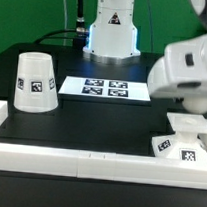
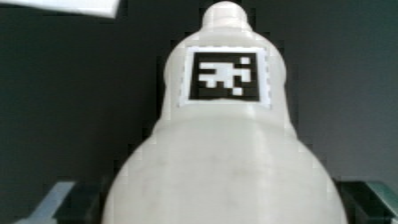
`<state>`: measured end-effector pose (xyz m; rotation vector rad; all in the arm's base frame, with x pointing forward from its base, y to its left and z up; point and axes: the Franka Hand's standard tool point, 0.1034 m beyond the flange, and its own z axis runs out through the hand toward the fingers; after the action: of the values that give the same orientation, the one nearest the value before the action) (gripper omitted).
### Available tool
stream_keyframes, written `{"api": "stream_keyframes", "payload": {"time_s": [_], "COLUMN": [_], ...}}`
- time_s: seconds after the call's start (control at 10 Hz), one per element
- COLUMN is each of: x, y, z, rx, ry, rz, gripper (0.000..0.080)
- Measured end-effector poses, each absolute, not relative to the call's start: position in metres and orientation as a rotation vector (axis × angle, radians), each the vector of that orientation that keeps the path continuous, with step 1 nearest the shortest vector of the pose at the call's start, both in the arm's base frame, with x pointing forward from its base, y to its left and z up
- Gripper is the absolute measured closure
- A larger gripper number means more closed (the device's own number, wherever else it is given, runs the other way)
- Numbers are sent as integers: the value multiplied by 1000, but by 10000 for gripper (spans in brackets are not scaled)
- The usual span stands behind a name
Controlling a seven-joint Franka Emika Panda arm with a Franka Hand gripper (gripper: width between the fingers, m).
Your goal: Assemble lamp
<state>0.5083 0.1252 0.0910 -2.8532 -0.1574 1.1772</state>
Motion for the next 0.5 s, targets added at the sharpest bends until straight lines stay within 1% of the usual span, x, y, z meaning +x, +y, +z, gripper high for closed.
{"api": "stream_keyframes", "payload": {"time_s": [0.1,0.2,0.3,0.5], "x": [515,518,520,524], "y": [123,123,124,125], "z": [105,113,108,107], "rx": [-2867,-2876,-2884,-2894], "ry": [-160,-160,-158,-156], "rz": [1154,1128,1102,1069], "gripper": [222,222,222,222]}}
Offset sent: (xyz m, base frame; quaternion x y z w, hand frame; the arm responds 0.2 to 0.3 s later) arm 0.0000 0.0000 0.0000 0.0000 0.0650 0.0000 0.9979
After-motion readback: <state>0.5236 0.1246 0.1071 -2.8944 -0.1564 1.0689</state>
